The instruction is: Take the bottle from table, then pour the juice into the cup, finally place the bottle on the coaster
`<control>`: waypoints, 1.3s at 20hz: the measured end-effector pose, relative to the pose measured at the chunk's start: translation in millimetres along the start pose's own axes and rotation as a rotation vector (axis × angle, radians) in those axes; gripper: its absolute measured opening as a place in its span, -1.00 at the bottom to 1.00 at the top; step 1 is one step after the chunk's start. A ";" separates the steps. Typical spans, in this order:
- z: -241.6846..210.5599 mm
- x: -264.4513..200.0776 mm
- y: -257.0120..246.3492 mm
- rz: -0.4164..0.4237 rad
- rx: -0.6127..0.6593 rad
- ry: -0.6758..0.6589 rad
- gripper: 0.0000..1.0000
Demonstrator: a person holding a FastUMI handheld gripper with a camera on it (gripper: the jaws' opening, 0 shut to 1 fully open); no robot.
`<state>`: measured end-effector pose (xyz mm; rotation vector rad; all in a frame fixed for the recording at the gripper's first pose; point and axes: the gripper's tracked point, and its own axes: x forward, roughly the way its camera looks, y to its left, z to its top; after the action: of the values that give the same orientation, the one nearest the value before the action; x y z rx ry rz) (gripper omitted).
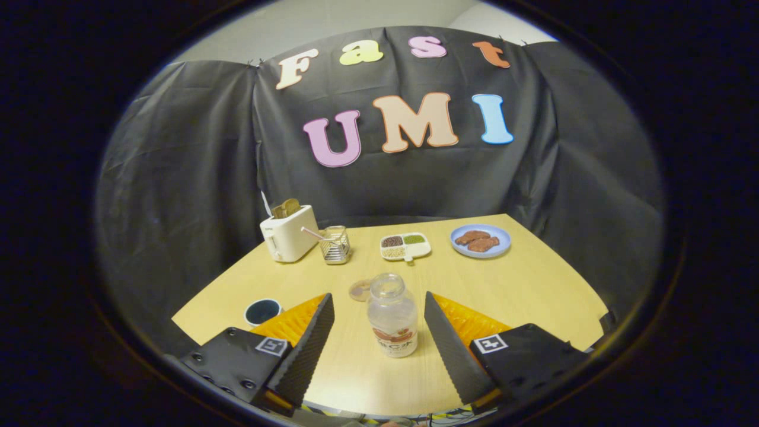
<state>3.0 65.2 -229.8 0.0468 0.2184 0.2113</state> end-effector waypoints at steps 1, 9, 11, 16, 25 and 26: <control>-7.3 5.9 0.0 0.003 0.005 0.010 0.94; -56.1 44.2 -9.2 0.001 0.054 0.098 0.94; -64.2 52.3 -12.1 -0.004 0.042 0.118 0.94; -86.8 72.4 -16.8 -0.010 0.027 0.161 0.94; -111.6 101.7 -21.5 -0.016 0.020 0.205 0.94; -110.4 104.2 -21.5 -0.017 0.019 0.198 0.94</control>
<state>82.5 69.0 -360.8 0.0424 0.4183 0.1970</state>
